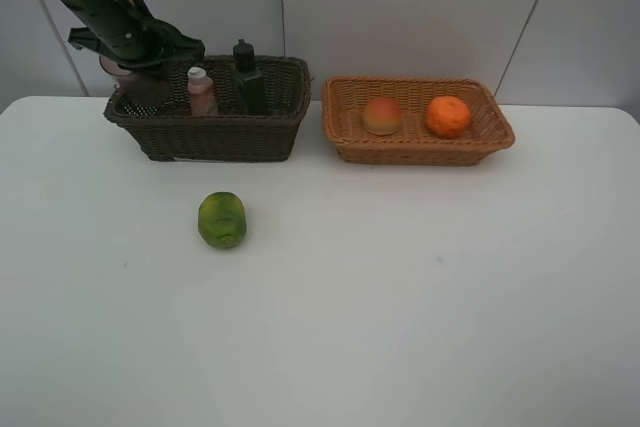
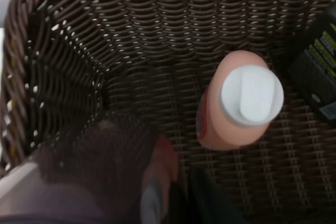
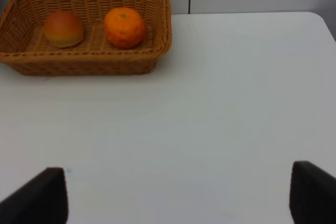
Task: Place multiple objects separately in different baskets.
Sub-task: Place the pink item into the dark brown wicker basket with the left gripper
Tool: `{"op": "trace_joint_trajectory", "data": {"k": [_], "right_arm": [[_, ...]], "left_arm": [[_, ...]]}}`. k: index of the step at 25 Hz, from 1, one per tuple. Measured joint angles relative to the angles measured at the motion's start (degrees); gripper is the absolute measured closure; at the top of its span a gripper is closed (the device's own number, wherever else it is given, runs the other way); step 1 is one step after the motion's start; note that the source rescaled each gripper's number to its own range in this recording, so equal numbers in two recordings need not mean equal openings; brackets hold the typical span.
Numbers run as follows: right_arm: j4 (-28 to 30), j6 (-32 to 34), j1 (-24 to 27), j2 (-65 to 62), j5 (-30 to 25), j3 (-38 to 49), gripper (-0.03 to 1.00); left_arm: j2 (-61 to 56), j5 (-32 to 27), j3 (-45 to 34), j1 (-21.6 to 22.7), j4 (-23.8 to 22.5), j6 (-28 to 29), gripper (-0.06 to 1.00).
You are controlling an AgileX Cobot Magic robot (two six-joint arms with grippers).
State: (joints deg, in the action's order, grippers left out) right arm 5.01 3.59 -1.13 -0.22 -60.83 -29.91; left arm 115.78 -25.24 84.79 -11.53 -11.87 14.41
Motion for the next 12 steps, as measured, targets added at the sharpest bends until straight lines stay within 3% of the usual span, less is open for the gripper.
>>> {"op": "trace_joint_trajectory", "data": {"k": [12], "right_arm": [[0.0, 0.0, 0.0, 0.0, 0.0, 0.0, 0.12]], "left_arm": [[2.8, 2.8, -0.5, 0.0, 0.0, -0.1, 0.94]]}}
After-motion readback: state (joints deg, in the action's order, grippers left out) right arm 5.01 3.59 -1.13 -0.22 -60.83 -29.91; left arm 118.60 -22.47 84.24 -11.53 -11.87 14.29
